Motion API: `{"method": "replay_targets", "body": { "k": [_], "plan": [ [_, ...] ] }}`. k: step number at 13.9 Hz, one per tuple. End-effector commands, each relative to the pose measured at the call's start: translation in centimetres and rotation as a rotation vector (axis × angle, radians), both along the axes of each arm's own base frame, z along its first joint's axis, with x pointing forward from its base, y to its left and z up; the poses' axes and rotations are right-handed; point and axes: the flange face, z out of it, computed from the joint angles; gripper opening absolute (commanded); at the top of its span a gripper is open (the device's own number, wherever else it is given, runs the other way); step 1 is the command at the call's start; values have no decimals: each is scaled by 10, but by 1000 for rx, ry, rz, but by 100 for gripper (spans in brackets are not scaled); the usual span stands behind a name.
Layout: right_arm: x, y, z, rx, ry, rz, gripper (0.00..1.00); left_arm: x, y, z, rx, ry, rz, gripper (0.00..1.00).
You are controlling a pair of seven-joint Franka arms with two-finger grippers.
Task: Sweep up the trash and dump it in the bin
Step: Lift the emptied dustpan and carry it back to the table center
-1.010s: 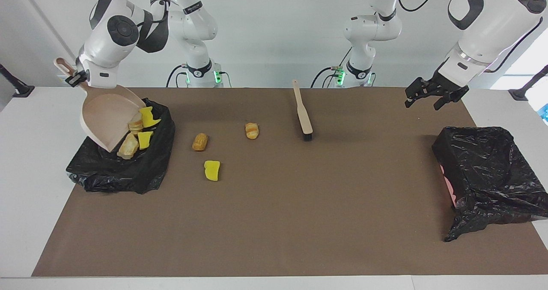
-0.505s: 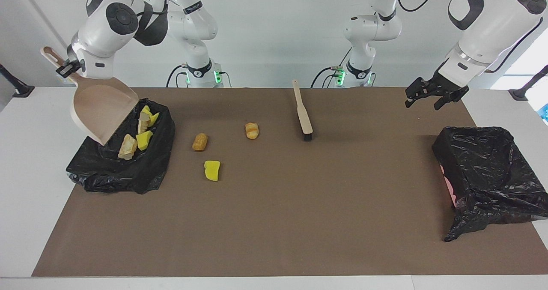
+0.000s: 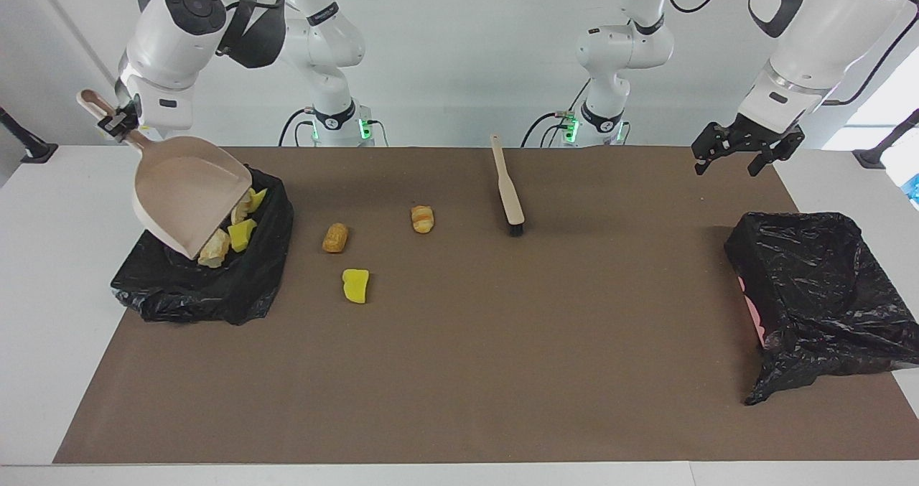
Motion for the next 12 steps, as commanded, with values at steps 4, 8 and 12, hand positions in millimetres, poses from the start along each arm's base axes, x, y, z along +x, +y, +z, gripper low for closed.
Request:
{"method": "replay_targets", "body": {
  "k": [4, 8, 12],
  "plan": [
    [18, 61, -10, 260, -299, -312, 0, -1, 9, 4, 21, -6, 11, 100],
    [39, 135, -46, 391, -421, -638, 0, -1, 9, 4, 21, -6, 11, 100],
    [86, 232, -61, 463, -506, -821, 0, -1, 8, 4, 21, -6, 9, 100]
  ]
}}
